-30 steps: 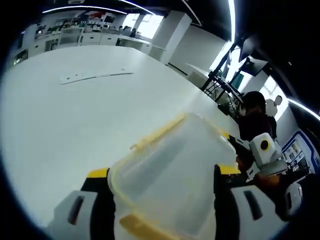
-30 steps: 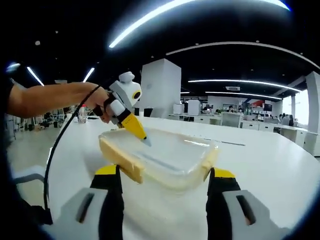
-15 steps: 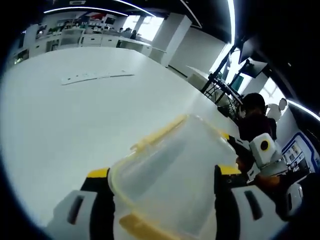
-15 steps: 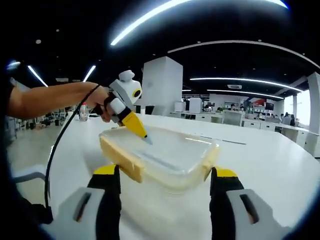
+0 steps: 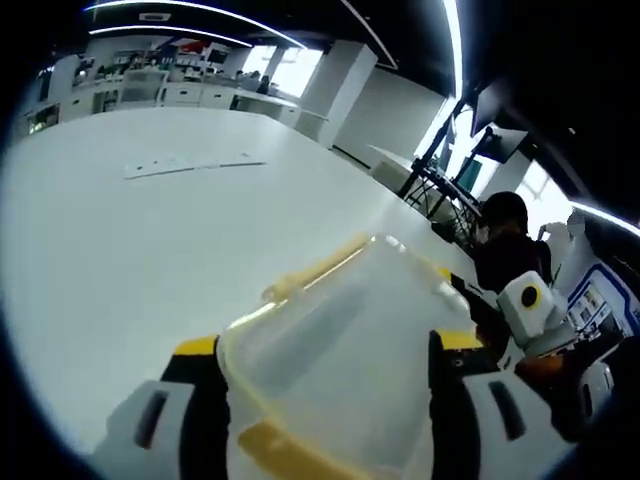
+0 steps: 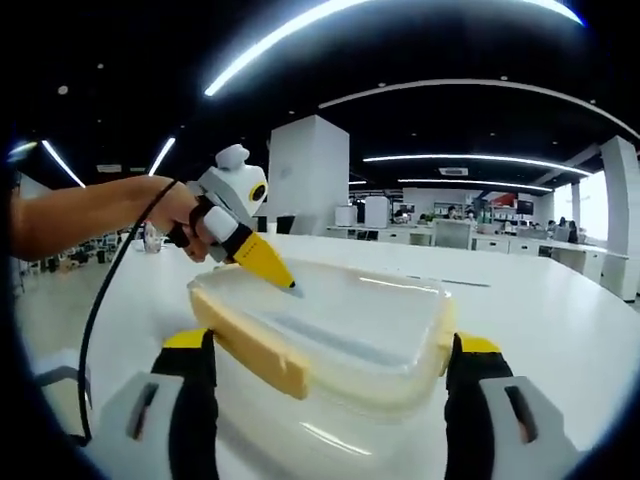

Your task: Snap each plastic latch of the storage box into its locked position after aligning the lid with the box until every specified latch is closed and the lid sits flush.

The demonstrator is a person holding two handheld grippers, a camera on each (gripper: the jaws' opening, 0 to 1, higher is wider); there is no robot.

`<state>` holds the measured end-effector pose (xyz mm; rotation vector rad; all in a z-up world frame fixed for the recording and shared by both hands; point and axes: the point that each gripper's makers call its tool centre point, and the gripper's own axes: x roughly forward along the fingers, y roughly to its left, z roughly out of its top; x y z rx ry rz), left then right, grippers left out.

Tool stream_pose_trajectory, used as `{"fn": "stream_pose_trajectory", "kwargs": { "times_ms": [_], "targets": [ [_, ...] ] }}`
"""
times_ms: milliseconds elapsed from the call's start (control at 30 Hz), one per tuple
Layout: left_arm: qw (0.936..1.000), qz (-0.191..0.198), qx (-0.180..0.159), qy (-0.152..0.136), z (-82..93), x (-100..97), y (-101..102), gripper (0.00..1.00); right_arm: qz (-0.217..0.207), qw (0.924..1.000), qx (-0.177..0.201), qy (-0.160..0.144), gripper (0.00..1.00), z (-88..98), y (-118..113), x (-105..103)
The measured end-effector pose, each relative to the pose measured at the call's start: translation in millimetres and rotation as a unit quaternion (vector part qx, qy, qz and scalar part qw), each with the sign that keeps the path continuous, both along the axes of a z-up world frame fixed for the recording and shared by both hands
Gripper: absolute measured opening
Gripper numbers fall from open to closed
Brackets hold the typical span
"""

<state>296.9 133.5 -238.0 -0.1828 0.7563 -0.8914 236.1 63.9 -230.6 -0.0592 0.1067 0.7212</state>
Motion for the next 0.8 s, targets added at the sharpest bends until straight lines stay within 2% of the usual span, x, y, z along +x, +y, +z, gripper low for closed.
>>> {"fn": "stream_pose_trajectory", "kwargs": {
  "times_ms": [167, 233, 500, 533, 567, 667, 800],
  "targets": [
    [1.0, 0.0, -0.003, -0.007, 0.7, -3.9, -2.7, 0.82, -0.007, 1.0, 0.002, -0.006, 0.96, 0.4, -1.0, 1.2],
    [0.9997, -0.017, -0.004, -0.018, 1.2, -7.4, -3.5, 0.82, -0.008, 0.9999, 0.006, -0.009, 0.96, 0.6, -1.5, 1.9],
    [0.9997, -0.016, -0.004, -0.018, 2.5, -3.4, 0.5, 0.82, -0.013, 0.9996, 0.011, -0.022, 0.91, 1.1, -1.6, 3.1],
    [0.9993, -0.004, -0.01, -0.037, 5.8, 1.3, -0.1, 0.82, -0.016, 0.9998, 0.002, -0.009, 0.91, -7.5, -2.7, 3.4],
    [0.9995, -0.01, -0.009, -0.027, 6.3, -6.2, 0.5, 0.81, -0.011, 0.9997, 0.002, -0.02, 0.91, -4.0, -0.2, 5.4],
    [0.9996, -0.007, -0.008, -0.028, 8.4, -7.5, 0.5, 0.82, -0.011, 0.9998, 0.006, -0.018, 0.91, -7.0, -2.3, 4.7],
    [0.9995, -0.005, -0.012, -0.029, 12.0, -1.1, 5.9, 0.82, -0.011, 0.9997, 0.007, -0.018, 0.92, -4.5, -1.1, 7.0]
  ]
}}
